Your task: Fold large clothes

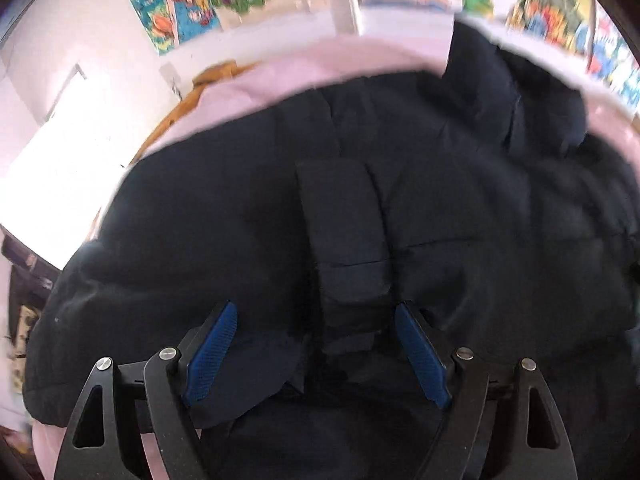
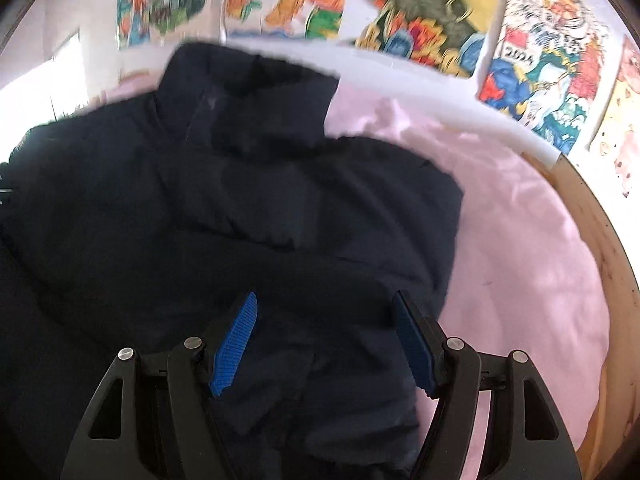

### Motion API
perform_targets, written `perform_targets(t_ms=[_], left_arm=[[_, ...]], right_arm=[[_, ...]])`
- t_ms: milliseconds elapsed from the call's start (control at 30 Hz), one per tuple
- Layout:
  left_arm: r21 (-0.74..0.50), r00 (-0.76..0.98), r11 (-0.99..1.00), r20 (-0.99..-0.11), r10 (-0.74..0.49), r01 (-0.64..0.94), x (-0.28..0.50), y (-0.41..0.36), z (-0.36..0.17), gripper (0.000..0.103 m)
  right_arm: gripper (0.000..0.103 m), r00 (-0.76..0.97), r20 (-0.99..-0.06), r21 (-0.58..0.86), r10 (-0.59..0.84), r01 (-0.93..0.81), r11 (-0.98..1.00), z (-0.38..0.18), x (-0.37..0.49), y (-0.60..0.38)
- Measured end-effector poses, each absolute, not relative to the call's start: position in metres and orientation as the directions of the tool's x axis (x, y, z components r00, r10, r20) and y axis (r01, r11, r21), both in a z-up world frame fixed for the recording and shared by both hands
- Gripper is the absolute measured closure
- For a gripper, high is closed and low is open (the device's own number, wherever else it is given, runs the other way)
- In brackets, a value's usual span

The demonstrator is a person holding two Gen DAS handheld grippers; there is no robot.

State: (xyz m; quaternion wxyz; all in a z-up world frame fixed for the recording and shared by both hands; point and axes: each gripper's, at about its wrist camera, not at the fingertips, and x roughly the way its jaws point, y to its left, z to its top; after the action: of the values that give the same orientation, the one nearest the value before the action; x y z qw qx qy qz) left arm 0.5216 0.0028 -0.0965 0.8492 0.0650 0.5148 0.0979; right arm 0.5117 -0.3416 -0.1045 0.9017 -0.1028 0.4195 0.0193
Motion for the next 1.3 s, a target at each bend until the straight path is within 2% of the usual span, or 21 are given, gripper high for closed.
perform_targets(t_ms=[233, 333, 367, 467, 500, 600, 700, 733, 867, 1000, 1100, 1200, 1300], left_arm=[[0.183, 0.4, 0.977, -0.891, 0.213, -0.114, 0.539, 0.012, -0.127, 0.011], [0.162, 0.415, 0.98, -0.889, 0.195, -0.113, 0.539, 0.013, -0.127, 0.011], [0.135, 0.431, 0.984, -0.886, 0.171, -0.114, 0.537, 0.015, -0.123, 0.012], [-0.068, 0.535, 0.991, -0.845, 0.004, -0.115, 0.518, 0.033, -0.093, 0.012], [-0.148, 0.587, 0.983, -0.807, -0.058, -0.107, 0.506, 0.042, -0.077, 0.011], [-0.232, 0.651, 0.966, -0.752, -0.102, -0.116, 0.475, 0.065, -0.046, 0.006], [-0.264, 0.682, 0.947, -0.728, -0.072, -0.182, 0.436, 0.099, -0.029, 0.004], [-0.272, 0.685, 0.939, -0.726, -0.056, -0.211, 0.425, 0.108, -0.027, 0.004], [-0.358, 0.7, 0.855, -0.715, 0.007, -0.374, 0.38, 0.176, -0.029, 0.003], [-0.515, 0.715, 0.653, -0.697, 0.058, -0.555, 0.345, 0.239, -0.049, 0.003], [-0.581, 0.705, 0.498, -0.704, 0.09, -0.644, 0.34, 0.271, -0.072, 0.003], [-0.647, 0.729, 0.386, -0.675, 0.112, -0.658, 0.336, 0.283, -0.088, 0.003], [-0.628, 0.722, 0.385, -0.67, 0.173, -0.676, 0.338, 0.289, -0.086, 0.004]], right_arm=[[0.026, 0.618, -0.783, -0.165, -0.07, -0.098, 0.981, -0.13, 0.509, -0.345], [0.022, 0.627, -0.774, -0.19, -0.093, -0.09, 0.978, -0.133, 0.504, -0.342], [0.021, 0.629, -0.772, -0.194, -0.097, -0.087, 0.977, -0.133, 0.502, -0.342], [0.02, 0.636, -0.767, -0.166, -0.077, -0.082, 0.983, -0.129, 0.497, -0.346], [0.02, 0.637, -0.768, -0.152, -0.067, -0.079, 0.985, -0.125, 0.495, -0.348], [0.02, 0.634, -0.772, -0.121, -0.039, -0.086, 0.989, -0.111, 0.485, -0.351], [0.016, 0.63, -0.774, -0.028, 0.057, -0.124, 0.992, -0.087, 0.47, -0.352], [0.01, 0.631, -0.771, -0.003, 0.084, -0.136, 0.991, -0.08, 0.464, -0.351], [0.006, 0.628, -0.744, 0.105, 0.227, -0.225, 0.969, -0.047, 0.431, -0.336], [0.004, 0.592, -0.718, 0.191, 0.366, -0.339, 0.921, -0.029, 0.4, -0.31], [0.004, 0.558, -0.719, 0.205, 0.415, -0.4, 0.893, -0.026, 0.385, -0.293], [0.004, 0.535, -0.724, 0.205, 0.435, -0.435, 0.877, -0.029, 0.381, -0.284], [0.004, 0.52, -0.733, 0.208, 0.439, -0.444, 0.872, -0.036, 0.377, -0.283]])
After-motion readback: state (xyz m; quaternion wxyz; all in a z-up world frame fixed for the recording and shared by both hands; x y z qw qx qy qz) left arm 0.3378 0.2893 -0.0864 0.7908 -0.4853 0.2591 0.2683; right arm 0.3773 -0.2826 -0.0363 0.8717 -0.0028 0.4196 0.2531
